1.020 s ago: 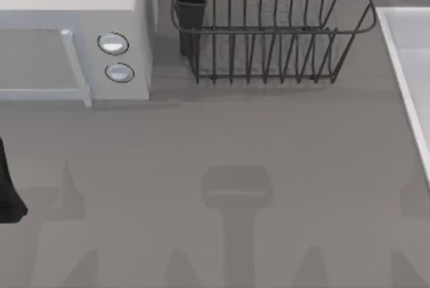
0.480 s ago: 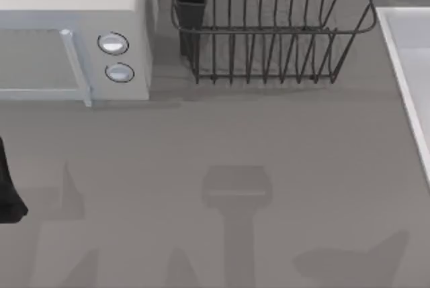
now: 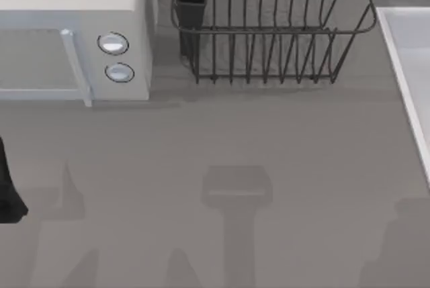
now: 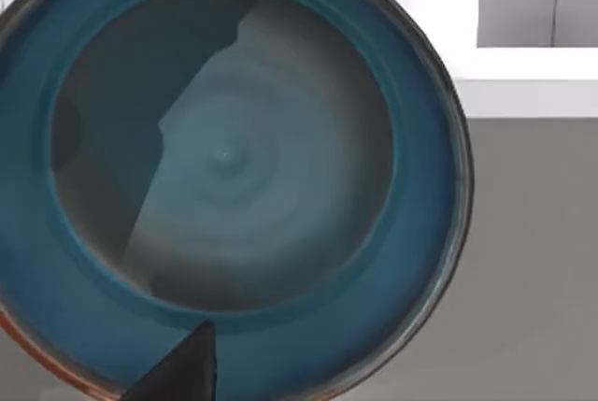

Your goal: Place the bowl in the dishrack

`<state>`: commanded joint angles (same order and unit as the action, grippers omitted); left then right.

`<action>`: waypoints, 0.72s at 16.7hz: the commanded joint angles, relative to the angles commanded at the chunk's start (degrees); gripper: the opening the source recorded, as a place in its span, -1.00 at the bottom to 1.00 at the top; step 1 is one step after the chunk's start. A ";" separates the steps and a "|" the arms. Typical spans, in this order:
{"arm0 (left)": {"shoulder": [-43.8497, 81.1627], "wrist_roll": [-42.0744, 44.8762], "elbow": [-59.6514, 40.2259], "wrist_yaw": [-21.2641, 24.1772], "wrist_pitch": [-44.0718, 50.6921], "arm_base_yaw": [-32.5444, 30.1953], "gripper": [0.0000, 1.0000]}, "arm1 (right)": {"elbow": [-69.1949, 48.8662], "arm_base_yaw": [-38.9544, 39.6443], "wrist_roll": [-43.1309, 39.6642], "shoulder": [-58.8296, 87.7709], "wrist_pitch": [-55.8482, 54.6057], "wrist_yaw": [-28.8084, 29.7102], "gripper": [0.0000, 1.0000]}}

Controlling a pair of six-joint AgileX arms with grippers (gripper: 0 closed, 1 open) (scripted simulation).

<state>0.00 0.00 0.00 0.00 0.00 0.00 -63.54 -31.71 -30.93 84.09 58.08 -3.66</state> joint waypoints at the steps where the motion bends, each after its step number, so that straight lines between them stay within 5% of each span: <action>1: 0.00 0.00 0.00 0.00 0.00 0.00 1.00 | -2.06 -0.99 -0.97 2.53 1.68 -0.08 1.00; 12: 0.00 0.00 0.00 0.00 0.00 0.00 1.00 | -4.13 -2.41 -2.37 7.61 2.24 -0.17 1.00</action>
<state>0.00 0.00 0.00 0.00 0.00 0.00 -67.67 -34.12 -33.30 91.70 60.32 -3.83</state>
